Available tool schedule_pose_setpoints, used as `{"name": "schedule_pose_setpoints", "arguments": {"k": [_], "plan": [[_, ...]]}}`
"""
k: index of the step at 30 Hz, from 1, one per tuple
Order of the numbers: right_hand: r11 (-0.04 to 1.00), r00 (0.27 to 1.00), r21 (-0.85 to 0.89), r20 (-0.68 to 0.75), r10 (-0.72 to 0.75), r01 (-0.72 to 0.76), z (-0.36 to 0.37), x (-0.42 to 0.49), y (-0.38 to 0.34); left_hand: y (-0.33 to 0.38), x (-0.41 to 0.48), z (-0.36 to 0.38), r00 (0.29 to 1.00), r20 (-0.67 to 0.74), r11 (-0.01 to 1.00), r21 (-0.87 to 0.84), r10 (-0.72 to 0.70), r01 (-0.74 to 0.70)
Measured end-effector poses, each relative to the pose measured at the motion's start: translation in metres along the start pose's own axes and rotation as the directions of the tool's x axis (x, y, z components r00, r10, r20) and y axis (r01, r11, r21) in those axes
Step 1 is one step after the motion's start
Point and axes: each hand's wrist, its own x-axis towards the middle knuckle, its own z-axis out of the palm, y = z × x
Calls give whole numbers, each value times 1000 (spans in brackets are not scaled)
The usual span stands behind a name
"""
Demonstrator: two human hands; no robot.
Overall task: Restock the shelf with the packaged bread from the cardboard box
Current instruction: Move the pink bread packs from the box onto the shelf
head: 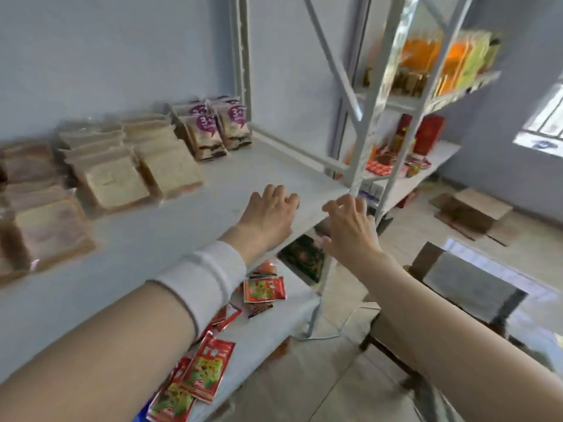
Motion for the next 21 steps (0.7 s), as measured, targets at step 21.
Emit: {"name": "schedule_pose_setpoints", "arguments": {"k": [21], "plan": [[735,643,-222,367,672,-641,159,-37,532,475,315,239,745,433,862,-243,507,-445]]}}
